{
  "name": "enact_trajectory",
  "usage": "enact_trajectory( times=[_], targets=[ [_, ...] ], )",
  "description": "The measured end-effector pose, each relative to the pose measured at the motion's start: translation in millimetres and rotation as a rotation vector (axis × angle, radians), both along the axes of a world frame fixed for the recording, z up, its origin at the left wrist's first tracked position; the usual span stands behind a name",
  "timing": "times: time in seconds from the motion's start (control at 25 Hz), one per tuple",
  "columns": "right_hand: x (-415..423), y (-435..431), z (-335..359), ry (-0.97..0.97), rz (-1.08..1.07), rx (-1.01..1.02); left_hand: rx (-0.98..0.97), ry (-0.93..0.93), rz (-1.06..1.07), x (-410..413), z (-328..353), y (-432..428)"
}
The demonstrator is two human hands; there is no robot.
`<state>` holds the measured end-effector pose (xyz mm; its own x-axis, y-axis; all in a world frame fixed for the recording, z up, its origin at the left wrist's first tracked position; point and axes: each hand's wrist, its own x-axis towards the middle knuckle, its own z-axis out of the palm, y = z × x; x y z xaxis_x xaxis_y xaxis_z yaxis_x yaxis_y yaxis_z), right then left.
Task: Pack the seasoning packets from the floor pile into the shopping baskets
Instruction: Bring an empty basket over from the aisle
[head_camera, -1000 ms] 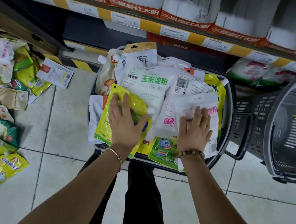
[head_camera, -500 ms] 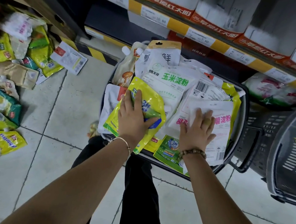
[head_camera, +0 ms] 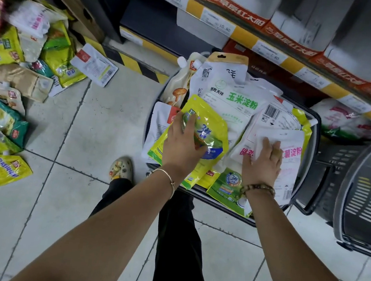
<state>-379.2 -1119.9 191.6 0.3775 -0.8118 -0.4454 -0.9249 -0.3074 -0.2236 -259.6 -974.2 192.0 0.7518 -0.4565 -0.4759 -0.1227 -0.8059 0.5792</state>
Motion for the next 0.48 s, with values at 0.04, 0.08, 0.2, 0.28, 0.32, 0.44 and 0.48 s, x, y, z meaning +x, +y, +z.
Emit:
enact_trajectory(
  times=[0.04,0.08,0.2,0.28,0.32,0.44,0.48],
  targets=[
    [2.5,2.2,4.6,-0.014,0.008,-0.003,-0.034,0.007,0.026,0.8,4.6,3.8],
    [4.9,4.8,10.0,-0.03,0.02,-0.005,-0.061,0.013,0.049,2.2,9.7,8.2],
    [9.2,17.5,38.7,-0.073,0.024,0.005,-0.096,0.04,0.079,8.0,36.0,26.8],
    [11.1,28.0,68.4,-0.11,0.037,-0.001,-0.118,0.05,0.064,14.7,65.6,40.9],
    [10.1,33.9,87.8,-0.13,0.019,-0.009,-0.13,0.05,0.047,18.5,84.3,47.5],
    [0.0,55.9,149.4,-0.212,-0.029,-0.041,-0.218,0.041,-0.006,24.6,144.9,63.3],
    [-4.9,64.2,170.4,-0.25,-0.049,-0.048,-0.246,0.035,-0.035,24.6,166.0,67.0]
  ],
)
